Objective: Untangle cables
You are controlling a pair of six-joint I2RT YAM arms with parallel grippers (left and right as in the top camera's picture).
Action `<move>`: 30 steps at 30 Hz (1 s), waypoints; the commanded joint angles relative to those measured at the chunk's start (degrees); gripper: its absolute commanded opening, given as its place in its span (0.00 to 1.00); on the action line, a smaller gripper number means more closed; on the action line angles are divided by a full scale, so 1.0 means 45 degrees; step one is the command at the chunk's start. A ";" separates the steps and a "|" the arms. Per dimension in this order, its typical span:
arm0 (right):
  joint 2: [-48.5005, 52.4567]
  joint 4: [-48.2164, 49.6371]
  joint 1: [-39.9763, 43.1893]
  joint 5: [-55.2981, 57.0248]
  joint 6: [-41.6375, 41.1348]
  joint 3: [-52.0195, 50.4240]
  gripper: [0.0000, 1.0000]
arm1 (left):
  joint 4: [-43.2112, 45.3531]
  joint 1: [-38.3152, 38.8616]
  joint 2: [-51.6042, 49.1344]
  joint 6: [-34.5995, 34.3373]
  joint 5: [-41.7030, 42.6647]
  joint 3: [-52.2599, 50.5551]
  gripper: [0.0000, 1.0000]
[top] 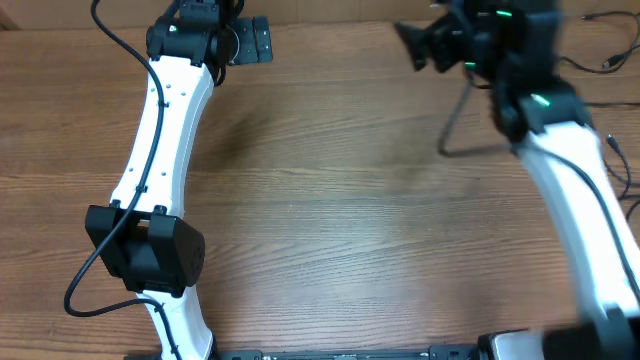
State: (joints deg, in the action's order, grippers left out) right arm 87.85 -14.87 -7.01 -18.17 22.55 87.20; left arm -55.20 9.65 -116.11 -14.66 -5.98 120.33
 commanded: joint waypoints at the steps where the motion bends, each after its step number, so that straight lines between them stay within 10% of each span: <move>1: -0.2361 0.1146 0.1418 -0.0801 -0.0146 -0.1802 1.00 | -0.0291 0.0024 -0.0175 -0.0175 0.0364 0.0126 1.00; 12: -0.6543 1.3872 0.2919 0.0287 -0.3313 -1.1676 1.00 | -0.1656 0.0000 -0.0175 0.0641 0.0136 0.0126 1.00; 30: -0.8097 0.9787 0.3750 0.0651 -0.5367 -1.6096 1.00 | -0.1807 -0.0097 -0.0175 0.0651 0.0194 0.0126 1.00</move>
State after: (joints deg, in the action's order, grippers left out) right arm 51.81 28.60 9.72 -14.83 0.91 18.46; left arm -63.72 9.65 -116.18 -13.08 -4.97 120.33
